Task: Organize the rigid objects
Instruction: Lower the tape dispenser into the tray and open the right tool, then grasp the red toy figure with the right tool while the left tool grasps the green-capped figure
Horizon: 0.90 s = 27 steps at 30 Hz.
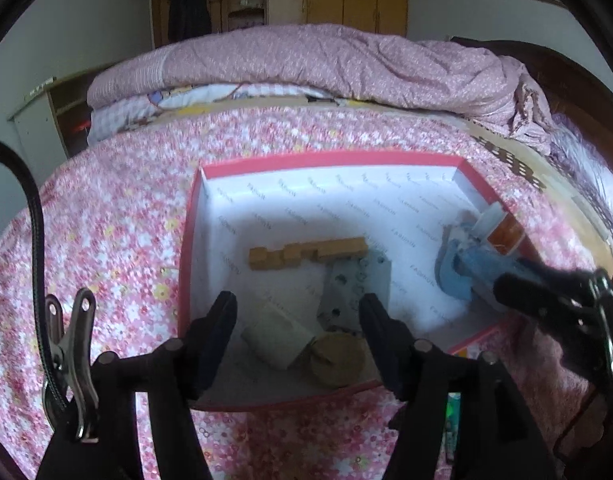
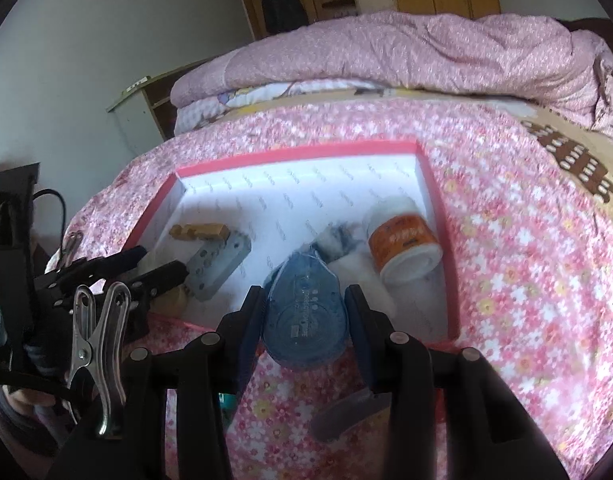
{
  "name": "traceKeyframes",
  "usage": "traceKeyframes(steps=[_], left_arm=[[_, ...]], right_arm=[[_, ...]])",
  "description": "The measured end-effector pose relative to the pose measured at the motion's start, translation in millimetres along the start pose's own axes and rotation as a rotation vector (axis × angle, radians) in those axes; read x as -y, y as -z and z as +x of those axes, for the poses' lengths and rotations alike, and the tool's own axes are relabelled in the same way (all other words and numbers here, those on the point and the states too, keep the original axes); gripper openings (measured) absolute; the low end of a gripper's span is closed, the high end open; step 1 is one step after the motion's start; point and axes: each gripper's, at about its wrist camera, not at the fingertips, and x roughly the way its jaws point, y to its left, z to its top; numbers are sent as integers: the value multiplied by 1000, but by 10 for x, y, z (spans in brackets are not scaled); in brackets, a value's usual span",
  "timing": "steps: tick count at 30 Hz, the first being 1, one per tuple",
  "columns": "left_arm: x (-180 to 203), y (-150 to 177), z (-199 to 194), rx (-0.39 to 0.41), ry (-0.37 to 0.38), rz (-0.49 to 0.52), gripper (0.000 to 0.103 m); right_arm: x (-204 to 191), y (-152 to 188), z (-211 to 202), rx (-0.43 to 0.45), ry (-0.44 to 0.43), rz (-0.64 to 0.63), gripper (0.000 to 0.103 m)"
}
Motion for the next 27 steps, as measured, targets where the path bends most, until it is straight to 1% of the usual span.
traceKeyframes(steps=[1, 4, 8, 10, 13, 18, 23, 27], left_arm=[[15, -4, -46, 7, 0, 5, 68], [32, 0, -153, 16, 11, -5, 69], [57, 50, -275, 10, 40, -20, 69], [79, 69, -329, 13, 42, -17, 69], [118, 101, -416, 22, 46, -13, 69], [200, 179, -506, 17, 68, -14, 69], [280, 301, -526, -4, 79, -3, 69], [326, 402, -502, -26, 77, -4, 69]], right_arm=[[-9, -11, -22, 10, -1, -7, 42], [-38, -43, -149, 55, -3, -34, 51], [-26, -26, -310, 78, 1, -46, 52], [9, 8, -377, 83, 3, -45, 52], [89, 97, -476, 77, 15, -42, 52], [261, 311, -604, 56, 63, -36, 52], [482, 425, -617, 37, 116, -15, 52], [642, 426, -557, 24, 113, 22, 52]])
